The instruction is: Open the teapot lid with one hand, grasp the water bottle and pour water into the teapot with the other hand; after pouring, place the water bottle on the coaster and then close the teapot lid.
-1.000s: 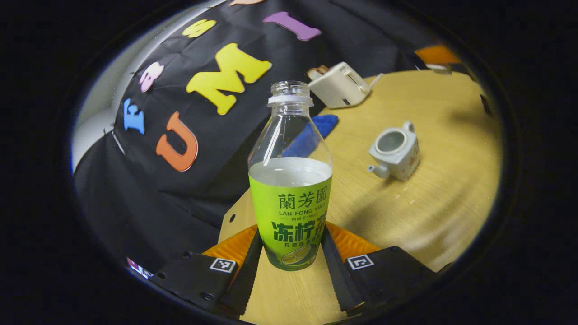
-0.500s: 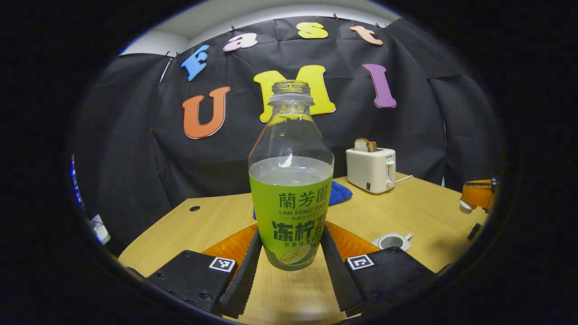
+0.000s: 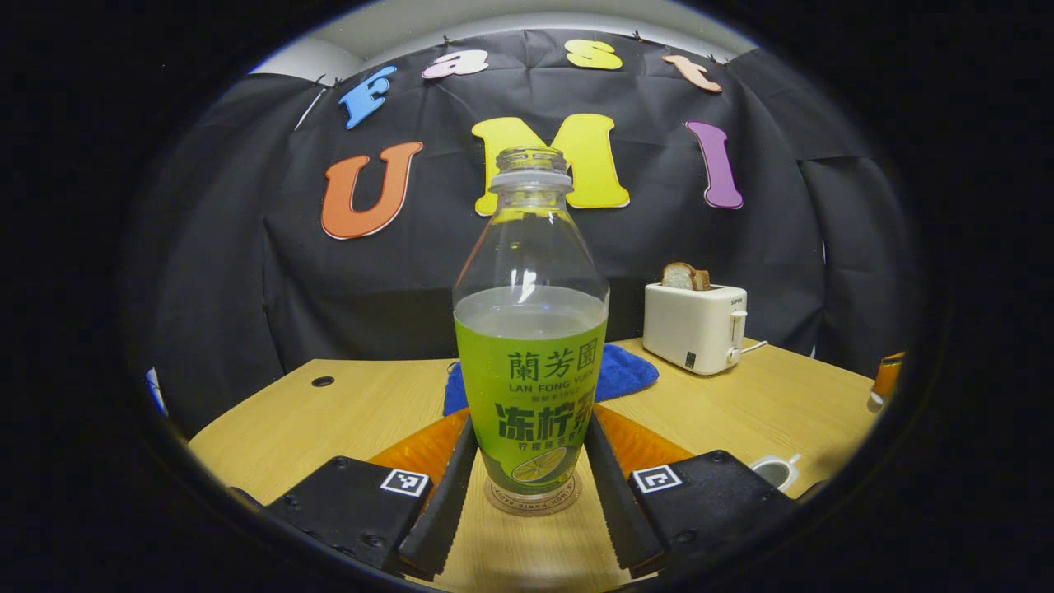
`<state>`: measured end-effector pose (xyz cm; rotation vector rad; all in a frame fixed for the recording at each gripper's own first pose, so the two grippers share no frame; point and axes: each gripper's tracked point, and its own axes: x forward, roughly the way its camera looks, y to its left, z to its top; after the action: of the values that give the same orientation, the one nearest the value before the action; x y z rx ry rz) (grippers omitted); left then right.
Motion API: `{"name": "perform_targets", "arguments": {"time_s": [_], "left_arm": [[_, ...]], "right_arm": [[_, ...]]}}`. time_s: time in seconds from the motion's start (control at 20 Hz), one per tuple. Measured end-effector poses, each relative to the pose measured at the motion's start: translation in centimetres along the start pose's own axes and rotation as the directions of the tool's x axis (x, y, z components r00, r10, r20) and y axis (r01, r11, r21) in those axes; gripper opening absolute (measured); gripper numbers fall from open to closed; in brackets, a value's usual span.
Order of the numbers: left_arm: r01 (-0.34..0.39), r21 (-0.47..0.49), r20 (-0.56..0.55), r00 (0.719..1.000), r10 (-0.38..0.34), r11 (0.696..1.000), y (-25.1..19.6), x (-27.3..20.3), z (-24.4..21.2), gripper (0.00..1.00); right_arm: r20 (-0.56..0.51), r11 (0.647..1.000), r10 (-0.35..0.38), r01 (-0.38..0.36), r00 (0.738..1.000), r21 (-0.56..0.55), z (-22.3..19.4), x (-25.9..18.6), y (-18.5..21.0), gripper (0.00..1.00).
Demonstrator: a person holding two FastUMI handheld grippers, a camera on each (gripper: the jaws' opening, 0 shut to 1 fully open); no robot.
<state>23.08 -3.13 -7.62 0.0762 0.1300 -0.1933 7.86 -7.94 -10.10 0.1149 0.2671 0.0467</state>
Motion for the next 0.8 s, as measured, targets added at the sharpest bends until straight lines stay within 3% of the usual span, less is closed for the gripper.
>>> {"name": "perform_targets", "arguments": {"time_s": [0.3, 0.8], "left_arm": [[0.016, 0.004, -0.105, 0.994, -0.015, 1.000, -0.4, 2.8, -3.7, 0.75], [-0.007, -0.029, -0.144, 0.990, 0.003, 1.000, 0.5, 3.8, -5.2, 0.77]], "right_arm": [[-0.018, 1.000, -0.001, 0.001, 1.000, -0.007, -0.5, 1.1, 0.1, 0.01], [-0.031, 1.000, -0.008, 0.008, 0.999, 0.002, -1.3, 1.1, -0.1, 0.01]]}}
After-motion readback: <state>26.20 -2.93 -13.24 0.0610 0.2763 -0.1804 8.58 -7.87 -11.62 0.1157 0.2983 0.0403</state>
